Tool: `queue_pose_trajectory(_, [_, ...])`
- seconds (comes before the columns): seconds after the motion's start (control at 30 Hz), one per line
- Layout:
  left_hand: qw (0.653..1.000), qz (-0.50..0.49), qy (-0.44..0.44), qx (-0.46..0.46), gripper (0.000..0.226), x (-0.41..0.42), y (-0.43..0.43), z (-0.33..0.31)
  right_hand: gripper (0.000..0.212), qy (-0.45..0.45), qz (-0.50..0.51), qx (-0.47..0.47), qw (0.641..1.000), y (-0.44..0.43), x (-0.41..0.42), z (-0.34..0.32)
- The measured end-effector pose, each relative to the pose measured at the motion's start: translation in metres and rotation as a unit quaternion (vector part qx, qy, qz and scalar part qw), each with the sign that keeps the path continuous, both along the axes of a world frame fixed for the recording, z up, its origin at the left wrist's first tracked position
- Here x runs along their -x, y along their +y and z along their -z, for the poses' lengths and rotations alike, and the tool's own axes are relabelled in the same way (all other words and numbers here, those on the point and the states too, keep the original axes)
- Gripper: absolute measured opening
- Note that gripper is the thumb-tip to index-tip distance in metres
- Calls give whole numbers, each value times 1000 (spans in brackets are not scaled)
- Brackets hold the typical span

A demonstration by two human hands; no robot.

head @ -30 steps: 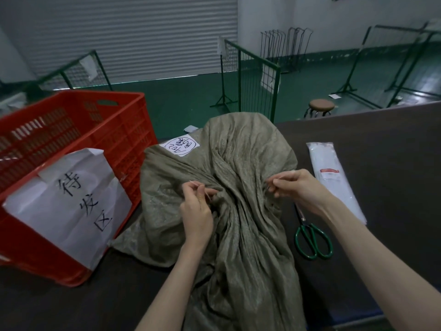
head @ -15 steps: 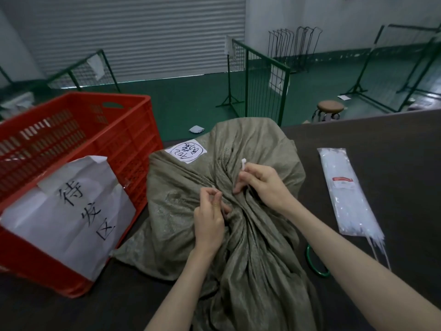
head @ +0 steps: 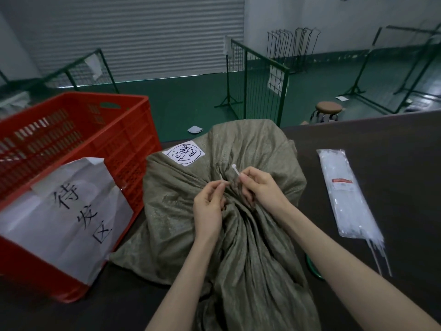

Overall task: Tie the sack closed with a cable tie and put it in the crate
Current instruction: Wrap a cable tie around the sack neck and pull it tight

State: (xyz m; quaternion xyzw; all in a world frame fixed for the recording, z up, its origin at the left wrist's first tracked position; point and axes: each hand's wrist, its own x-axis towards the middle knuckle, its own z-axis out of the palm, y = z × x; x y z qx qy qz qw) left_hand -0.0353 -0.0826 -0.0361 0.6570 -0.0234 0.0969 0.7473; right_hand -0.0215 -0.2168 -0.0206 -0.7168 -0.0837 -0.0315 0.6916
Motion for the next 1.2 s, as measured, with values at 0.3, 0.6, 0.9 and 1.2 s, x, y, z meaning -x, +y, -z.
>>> queue_pose_trajectory(0.3, [998,8,39,50,25,5,-2,1,29,90,-41,-77,992,-6,-1,-12])
queue_pose_trajectory(0.6, [998,19,18,57,24,9,3,2,18,98,-39,-64,992,-3,-3,-13])
queue_pose_trajectory(0.9, [998,20,12,54,24,11,3,2,30,100,-40,-7,994,-1,0,-17])
queue_pose_trajectory(1.2, [998,13,20,55,23,9,3,3,31,100,-30,16,994,0,0,-17])
